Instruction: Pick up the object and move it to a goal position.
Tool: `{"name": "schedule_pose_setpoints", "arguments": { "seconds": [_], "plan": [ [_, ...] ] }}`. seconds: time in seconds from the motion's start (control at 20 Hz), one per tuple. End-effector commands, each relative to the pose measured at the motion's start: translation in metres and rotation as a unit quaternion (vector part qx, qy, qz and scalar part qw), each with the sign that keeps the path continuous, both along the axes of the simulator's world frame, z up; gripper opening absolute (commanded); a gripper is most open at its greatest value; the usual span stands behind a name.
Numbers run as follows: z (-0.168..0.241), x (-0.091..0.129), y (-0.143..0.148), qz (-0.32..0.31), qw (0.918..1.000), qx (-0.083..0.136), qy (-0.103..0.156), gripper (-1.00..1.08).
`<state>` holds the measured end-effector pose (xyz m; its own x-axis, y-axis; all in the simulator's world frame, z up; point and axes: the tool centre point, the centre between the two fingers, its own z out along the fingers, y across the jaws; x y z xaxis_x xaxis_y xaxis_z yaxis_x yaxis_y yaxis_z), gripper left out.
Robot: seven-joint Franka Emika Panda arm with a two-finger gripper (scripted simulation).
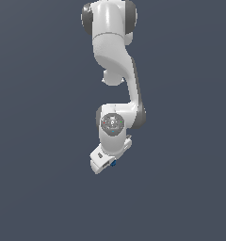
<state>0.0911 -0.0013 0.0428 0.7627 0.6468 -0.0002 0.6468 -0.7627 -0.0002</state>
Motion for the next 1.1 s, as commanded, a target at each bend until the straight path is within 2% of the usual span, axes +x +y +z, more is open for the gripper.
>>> {"name": "schedule_pose_setpoints", "arguments": {
  "seconds": [0.0,0.6,1.05],
  "plan": [
    [0.000,0.000,0.000,0.000,1.0000,0.000,0.000,-1.00],
    [0.002,-0.003,-0.001,0.000,1.0000,0.000,0.000,-1.00],
    [0.017,-0.023,-0.012,0.000,1.0000,0.000,0.000,-1.00]
  ]
}}
